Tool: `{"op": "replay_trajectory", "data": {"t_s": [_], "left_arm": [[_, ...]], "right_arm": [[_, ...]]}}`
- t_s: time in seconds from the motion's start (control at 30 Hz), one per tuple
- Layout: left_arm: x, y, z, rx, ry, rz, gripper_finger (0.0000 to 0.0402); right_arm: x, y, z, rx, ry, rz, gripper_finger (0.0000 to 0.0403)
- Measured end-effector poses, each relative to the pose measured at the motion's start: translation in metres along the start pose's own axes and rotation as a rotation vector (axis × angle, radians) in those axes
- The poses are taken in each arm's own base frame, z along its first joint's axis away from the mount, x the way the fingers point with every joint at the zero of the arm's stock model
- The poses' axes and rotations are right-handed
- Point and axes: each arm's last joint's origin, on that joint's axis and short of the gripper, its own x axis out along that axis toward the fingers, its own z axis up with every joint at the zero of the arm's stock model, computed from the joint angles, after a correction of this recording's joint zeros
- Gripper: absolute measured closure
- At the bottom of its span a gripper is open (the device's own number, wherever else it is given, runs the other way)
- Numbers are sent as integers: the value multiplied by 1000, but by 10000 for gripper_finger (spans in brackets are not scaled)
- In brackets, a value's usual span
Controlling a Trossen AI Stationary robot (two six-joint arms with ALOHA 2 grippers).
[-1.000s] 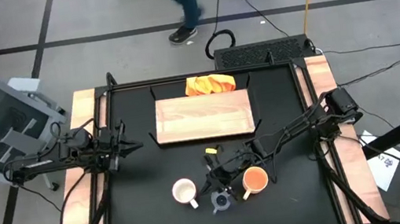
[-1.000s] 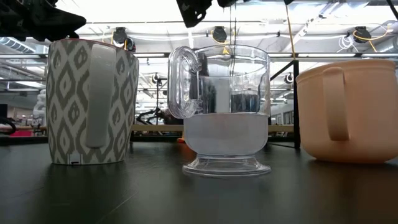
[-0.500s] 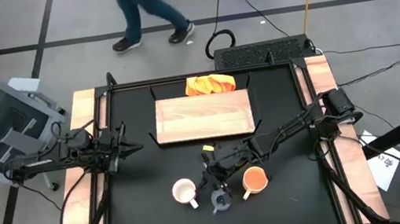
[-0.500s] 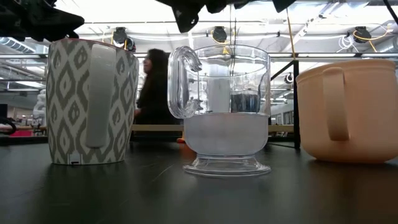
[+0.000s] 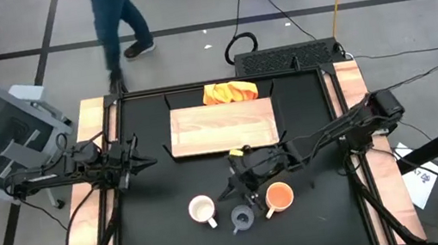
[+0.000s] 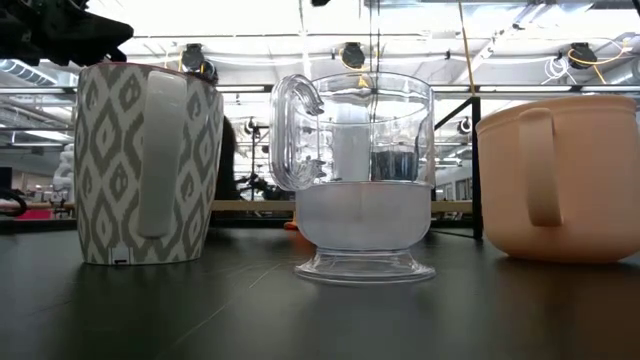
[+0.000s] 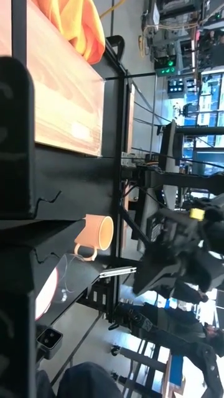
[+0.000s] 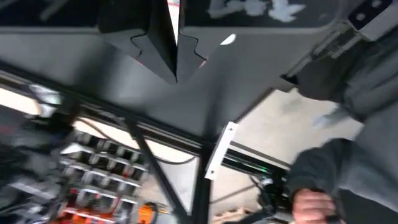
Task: Stack small to large cups/mugs on shelf
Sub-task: Put the grey cup on the shelf
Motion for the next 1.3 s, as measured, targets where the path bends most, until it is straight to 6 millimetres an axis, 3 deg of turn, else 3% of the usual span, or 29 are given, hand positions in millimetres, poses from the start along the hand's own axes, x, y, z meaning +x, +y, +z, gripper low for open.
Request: {"op": "replay_trajectory", "data": {"t_s": [0.17,0.37,0.67,0.83,1.3], "left_arm": [[0,0,0,3,0,0,399],[0,0,0,8,-1,1,399],[0,0,0,1,-3,1,399],[0,0,0,-5,-2,2,399],[0,0,-1,-10,8,3,399]], "right_arm": [[-27,5,16,-50,-5,-68,403],[-63,7,9,-60,-73,-136,403],[-113,11,-39,1,-226,-213,403],[-131,19,-65,25,-292,-217,403],[-148,32,-111,55,-371,-209,403]]}}
